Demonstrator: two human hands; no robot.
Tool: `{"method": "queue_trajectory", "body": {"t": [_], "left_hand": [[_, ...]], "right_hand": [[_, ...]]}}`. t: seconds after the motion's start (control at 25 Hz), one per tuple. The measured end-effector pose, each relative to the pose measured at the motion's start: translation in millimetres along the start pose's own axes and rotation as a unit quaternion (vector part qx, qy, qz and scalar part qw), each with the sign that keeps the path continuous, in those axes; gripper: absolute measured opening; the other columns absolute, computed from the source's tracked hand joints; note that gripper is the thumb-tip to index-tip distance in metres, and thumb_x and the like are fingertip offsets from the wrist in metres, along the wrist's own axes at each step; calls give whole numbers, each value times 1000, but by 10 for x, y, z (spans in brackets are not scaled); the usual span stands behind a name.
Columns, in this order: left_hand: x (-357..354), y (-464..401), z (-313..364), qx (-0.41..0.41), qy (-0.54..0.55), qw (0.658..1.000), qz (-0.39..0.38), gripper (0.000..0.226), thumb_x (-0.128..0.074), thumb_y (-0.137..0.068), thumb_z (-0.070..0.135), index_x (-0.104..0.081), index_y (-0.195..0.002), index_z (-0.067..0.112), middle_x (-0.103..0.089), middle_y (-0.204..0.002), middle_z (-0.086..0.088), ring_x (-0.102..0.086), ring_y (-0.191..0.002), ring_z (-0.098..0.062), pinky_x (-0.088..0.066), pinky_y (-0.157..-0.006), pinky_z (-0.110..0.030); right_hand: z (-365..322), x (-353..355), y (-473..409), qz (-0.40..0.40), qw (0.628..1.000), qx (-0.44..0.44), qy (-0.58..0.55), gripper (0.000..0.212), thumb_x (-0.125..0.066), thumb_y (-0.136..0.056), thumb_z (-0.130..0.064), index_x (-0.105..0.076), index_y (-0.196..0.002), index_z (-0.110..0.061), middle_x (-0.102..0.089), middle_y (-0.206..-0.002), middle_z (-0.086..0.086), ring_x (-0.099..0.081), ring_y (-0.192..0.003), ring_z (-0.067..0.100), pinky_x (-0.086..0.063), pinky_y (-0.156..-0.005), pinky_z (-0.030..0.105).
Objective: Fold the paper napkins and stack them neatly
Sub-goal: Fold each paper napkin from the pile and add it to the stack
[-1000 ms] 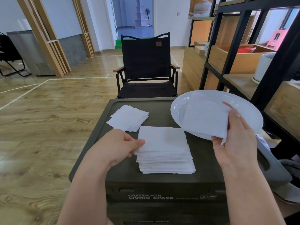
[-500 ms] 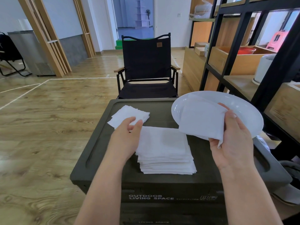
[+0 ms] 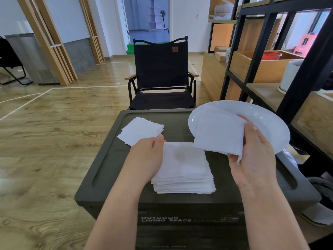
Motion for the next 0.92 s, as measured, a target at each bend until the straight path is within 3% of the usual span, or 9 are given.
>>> {"method": "queue_trajectory", "body": {"t": [0.2,0.24,0.32,0.36,0.44,0.52,0.64,0.8,0.92], "left_hand": [[-54,19,1,8,-8,1000,-25,20,-33,-100,38,-47,-90,27,-47,-85,-1,-41,-75,-16,-32,-66,-28],[-52,30,-3,13,6,1000,-15,17,-35,-100,37,-50,-101,29,-50,-92,2,-45,-81,-15,-33,-69,-27],[11,40,-39,46,30,998,31,35,-40,-99,39,-46,-131,28,-57,-113,4,-54,-100,-16,-39,-79,-28],[64,39,-71,61,18,996,57,39,-41,-97,41,-47,-132,24,-60,-113,4,-57,-102,-18,-42,-79,-29],[143,26,-118,73,-53,993,71,36,-45,-94,45,-61,-100,14,-65,-89,1,-61,-80,-18,-45,-71,-29],[170,43,-124,83,-121,989,36,39,-50,-91,45,-57,-74,11,-63,-73,-7,-52,-60,-18,-40,-58,-26],[153,48,-118,74,-123,990,14,37,-60,-87,40,-65,-71,7,-71,-70,-8,-54,-57,-19,-41,-56,-25],[109,39,-112,71,-79,994,-15,34,-64,-86,36,-67,-61,13,-65,-55,2,-57,-57,-14,-46,-61,-25],[130,34,-128,80,-91,993,-12,31,-63,-87,37,-67,-66,14,-66,-60,2,-57,-59,-12,-41,-57,-23]], "right_hand": [[31,-12,1,-13,1000,-4,3,22,-47,-98,-27,-67,-93,-34,-74,-93,-10,-71,-88,7,-60,-65,24],[37,-13,2,-16,1000,-6,4,21,-47,-97,-27,-66,-96,-34,-73,-95,-9,-71,-88,6,-60,-63,24],[40,-10,-2,-20,1000,-7,3,20,-47,-97,-27,-66,-101,-33,-73,-96,-9,-71,-87,6,-59,-62,23],[37,-6,-3,-19,1000,-6,2,20,-47,-97,-27,-65,-102,-33,-73,-96,-9,-71,-87,6,-59,-62,23],[29,5,-5,-16,1000,-5,-3,19,-47,-97,-27,-65,-101,-34,-73,-95,-9,-72,-86,6,-59,-63,24],[20,8,-1,-14,1000,-5,-4,19,-48,-97,-27,-64,-99,-34,-73,-94,-10,-72,-84,5,-59,-62,23],[27,0,1,-14,1000,-5,-3,19,-48,-97,-27,-65,-100,-34,-73,-93,-11,-72,-84,5,-59,-61,23],[40,-22,9,-21,1000,-12,-3,19,-47,-97,-27,-64,-102,-34,-72,-96,-10,-71,-86,5,-59,-62,22],[44,-26,18,-20,1000,-15,1,19,-47,-97,-27,-64,-104,-34,-72,-98,-10,-71,-85,5,-59,-62,22]]}}
Point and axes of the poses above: each hand's wrist, its own y-axis away from the middle knuckle, its own x-axis out of the back of the hand, z = x × y, the point moved 4 cm from there along -y, towards the middle knuckle
